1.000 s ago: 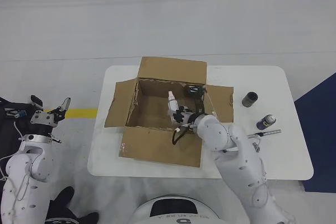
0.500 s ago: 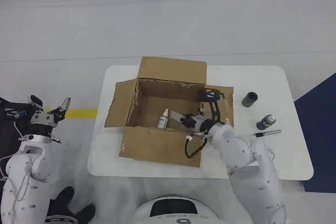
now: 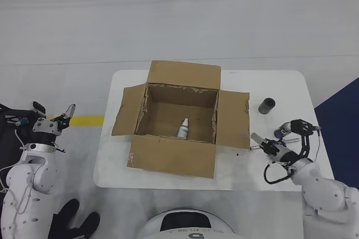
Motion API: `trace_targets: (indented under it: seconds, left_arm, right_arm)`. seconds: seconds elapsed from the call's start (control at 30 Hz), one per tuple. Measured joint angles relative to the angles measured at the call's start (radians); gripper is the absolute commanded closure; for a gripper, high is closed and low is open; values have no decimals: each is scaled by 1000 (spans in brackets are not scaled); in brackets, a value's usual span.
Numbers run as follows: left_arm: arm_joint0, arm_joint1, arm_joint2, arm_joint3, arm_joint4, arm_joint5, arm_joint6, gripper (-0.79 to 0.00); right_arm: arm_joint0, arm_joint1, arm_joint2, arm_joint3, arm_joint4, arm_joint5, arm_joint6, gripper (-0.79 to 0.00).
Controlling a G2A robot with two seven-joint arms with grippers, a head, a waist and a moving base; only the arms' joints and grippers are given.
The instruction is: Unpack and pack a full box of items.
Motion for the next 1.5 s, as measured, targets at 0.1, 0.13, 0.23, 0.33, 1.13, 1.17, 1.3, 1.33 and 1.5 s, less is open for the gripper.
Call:
trace_targets:
  seconds: [0.1, 0.13, 0.23, 0.33, 1.13, 1.17, 1.3, 1.33, 1.5]
  left_arm:
    - [0, 0, 0, 0, 0, 0, 0, -785]
    - [0, 0, 0, 0, 0, 0, 0, -785]
    - [0, 0, 0, 0, 0, 0, 0, -785]
    - [0, 0, 0, 0, 0, 0, 0, -785]
    - [0, 0, 0, 0, 0, 0, 0, -785]
    - [0, 0, 0, 0, 0, 0, 0, -785]
    - [0, 0, 0, 0, 0, 0, 0, -785]
    - [0, 0, 0, 0, 0, 0, 0, -785]
    - [0, 0, 0, 0, 0, 0, 0, -785]
  right_arm:
    - [32, 11, -4, 40, -110, 43, 84, -785]
    - [46, 13, -13, 54, -140, 53, 105, -785]
    - [95, 20, -51, 101, -227, 77, 158, -702]
    - [137, 26, -97, 149, -331, 112, 197, -705]
    - [242, 32, -156, 324, -486, 290, 228, -366]
    - [248, 32, -158, 330, -488, 294, 231, -366]
    - [266, 33, -172, 345, -505, 307, 253, -332]
    - [269, 33, -176, 346, -509, 309, 258, -314]
    - [273, 33, -182, 345, -517, 321, 274, 0]
